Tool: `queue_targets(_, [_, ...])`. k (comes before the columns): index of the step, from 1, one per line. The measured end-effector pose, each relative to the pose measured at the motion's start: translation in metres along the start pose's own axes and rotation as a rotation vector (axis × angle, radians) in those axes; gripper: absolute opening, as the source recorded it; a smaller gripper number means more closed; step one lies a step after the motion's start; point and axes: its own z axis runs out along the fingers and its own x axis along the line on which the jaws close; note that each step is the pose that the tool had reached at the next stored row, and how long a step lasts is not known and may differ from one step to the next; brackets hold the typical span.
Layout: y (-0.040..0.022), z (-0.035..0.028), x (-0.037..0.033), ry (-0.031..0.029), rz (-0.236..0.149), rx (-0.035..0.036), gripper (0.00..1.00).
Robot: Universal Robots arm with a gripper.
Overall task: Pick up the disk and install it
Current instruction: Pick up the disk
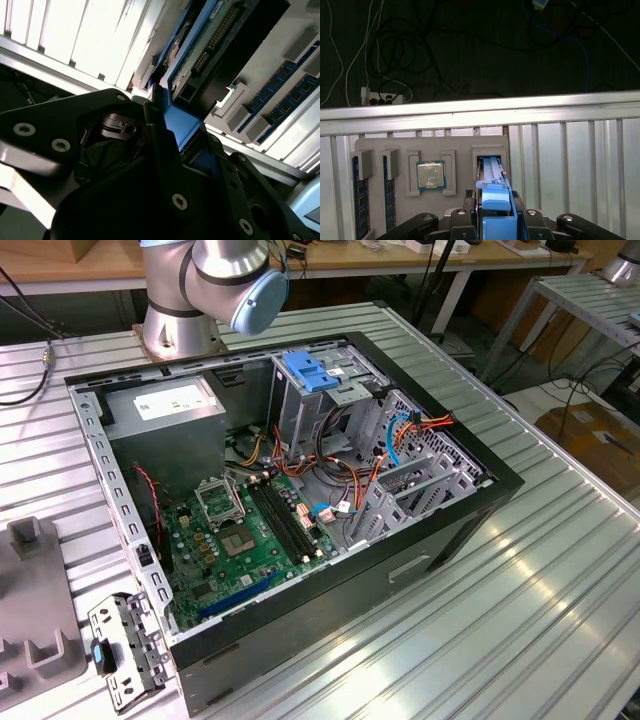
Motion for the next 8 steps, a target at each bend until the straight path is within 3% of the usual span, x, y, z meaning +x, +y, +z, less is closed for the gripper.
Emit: queue_targets(8, [0.0,-0.0002,0.0,0.0,0.003,0.0002,0.37])
